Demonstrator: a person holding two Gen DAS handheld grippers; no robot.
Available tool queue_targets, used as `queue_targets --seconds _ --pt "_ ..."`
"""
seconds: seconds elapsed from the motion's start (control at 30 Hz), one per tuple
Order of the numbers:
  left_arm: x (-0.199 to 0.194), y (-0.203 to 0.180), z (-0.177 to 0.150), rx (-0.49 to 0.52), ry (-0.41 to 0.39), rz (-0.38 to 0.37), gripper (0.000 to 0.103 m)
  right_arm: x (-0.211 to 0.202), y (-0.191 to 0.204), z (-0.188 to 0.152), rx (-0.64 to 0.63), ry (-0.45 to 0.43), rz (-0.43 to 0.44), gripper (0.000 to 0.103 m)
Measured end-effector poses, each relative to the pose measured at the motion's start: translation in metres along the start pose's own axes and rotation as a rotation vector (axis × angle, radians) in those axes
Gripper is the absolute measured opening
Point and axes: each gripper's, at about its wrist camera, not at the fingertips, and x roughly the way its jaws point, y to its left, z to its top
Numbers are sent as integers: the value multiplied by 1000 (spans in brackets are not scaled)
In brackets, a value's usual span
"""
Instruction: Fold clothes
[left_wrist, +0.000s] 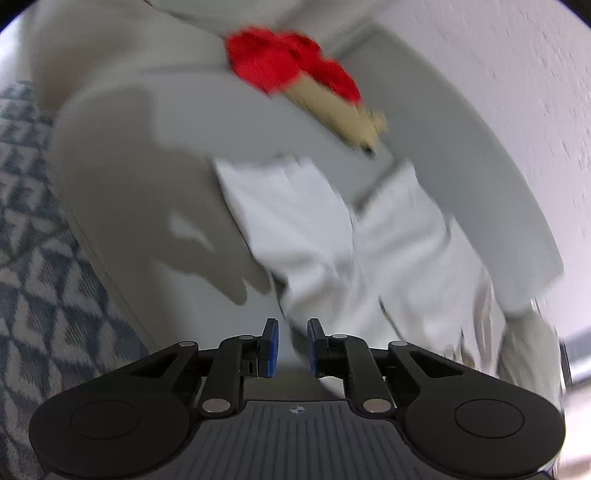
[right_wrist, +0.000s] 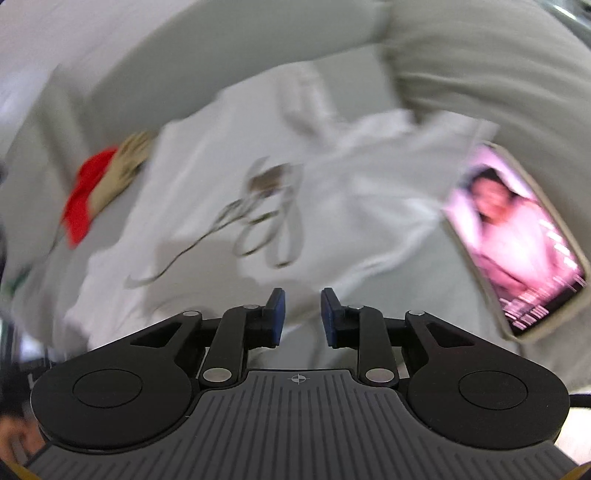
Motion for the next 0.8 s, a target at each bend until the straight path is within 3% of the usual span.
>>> queue_targets --seconds 0.03,0.2,0.27,0.37,0.4,0.43,0.47,0.63,0.7,0.8 --pt "2 5 6 -30 -19 21 26 4 10 -1 -44 1 10 28" --pt "25 32 31 -179 -42 31 27 29 40 -10 -208 39 3 28" --pt "35 37 39 -196 -49 27 27 44 39 -17 -211 131 -54 27" --pt "45 36 48 -191 -85 0 27 40 32 -19 -178 127 -40 25" --pt "48 36 51 -187 -96 -5 24 40 30 -17 -165 131 -36 25" --pt "52 35 55 -181 -102 5 0 40 29 -17 -157 135 -35 24" --pt "55 35 57 -175 -110 29 0 41 29 -17 -150 140 -34 24" --pt "50 27 67 -6 -210 121 0 42 28 -17 -158 144 -46 26" --pt "50 22 68 54 -212 141 0 42 28 -16 -159 137 -42 30" --pt "47 13 67 164 -186 164 5 34 26 -16 -135 119 -25 46"
